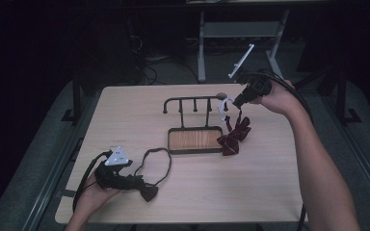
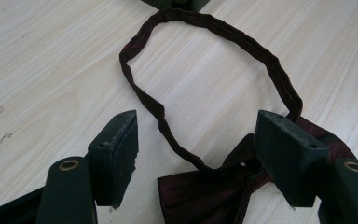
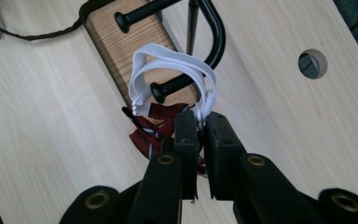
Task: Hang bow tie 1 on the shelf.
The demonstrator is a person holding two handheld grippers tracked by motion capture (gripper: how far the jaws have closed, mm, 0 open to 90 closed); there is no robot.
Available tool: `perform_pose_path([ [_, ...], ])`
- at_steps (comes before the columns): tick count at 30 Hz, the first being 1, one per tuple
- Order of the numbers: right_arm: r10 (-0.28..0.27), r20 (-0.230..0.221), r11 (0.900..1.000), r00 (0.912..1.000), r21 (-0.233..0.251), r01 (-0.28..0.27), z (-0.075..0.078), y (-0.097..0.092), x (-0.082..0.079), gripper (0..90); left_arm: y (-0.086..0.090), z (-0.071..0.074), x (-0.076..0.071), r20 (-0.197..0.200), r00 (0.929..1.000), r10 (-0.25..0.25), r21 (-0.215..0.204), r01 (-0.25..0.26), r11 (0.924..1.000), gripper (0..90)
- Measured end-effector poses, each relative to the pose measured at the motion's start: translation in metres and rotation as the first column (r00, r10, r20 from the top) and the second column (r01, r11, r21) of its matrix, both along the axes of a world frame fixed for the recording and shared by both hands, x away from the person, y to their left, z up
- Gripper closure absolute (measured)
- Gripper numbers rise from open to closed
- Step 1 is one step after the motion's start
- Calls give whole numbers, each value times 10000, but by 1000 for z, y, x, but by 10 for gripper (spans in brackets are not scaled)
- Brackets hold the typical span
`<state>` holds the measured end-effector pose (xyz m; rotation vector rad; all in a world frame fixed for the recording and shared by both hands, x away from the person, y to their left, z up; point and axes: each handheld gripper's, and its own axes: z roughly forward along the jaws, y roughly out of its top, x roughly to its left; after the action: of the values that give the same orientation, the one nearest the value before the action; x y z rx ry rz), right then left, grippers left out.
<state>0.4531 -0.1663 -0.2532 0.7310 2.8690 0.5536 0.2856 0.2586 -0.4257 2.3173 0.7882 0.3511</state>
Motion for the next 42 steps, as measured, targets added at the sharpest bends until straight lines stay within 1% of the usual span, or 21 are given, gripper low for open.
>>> perform_pose_path([
  [7, -315, -39, 9995, 9995, 13, 315, -5, -5, 5, 836, -1, 0, 0, -8, 10000, 17, 1, -17, 10000, 314],
  [9, -317, -54, 9995, 9995, 41, 317, -7, -5, 5, 836, -1, -1, 0, -4, 10000, 14, -7, -14, 10000, 314],
  [11, -354, -82, 9994, 9993, 49, 354, -8, -6, 5, 835, -1, 0, 0, -5, 10000, -24, 74, 24, 10000, 313],
  [16, -476, -117, 9987, 9988, 158, 478, -11, -10, 5, 818, -1, 0, 0, -6, 10000, -19, 68, 19, 10000, 314],
  [20, -421, -170, 9986, 9990, 318, 427, -13, -13, 4, 813, -2, -1, 0, 29, 10000, 0, 53, 0, 10000, 314],
  [22, -418, -140, 9986, 9990, 311, 423, -14, -14, 3, 809, -1, 0, 0, 5, 10000, -14, 85, 14, 10000, 314],
  [25, -327, -234, 9984, 9992, 455, 338, -16, -16, 0, 796, -1, 0, 0, 3, 10000, -10, 93, 10, 10000, 314],
  [30, -158, -429, 9982, 9990, 575, 183, -23, -17, -3, 769, -2, -1, 0, -8, 10000, -12, 103, 12, 9999, 314],
  [36, -91, -533, 9969, 9985, 776, 132, -28, -21, -6, 744, -2, -1, 0, -25, 10000, -12, 91, 13, 10000, 314],
  [42, 136, -600, 9943, 9981, 1064, -71, -37, -26, -12, 721, -2, -1, 0, -27, 10000, -49, 174, 50, 9998, 313],
])
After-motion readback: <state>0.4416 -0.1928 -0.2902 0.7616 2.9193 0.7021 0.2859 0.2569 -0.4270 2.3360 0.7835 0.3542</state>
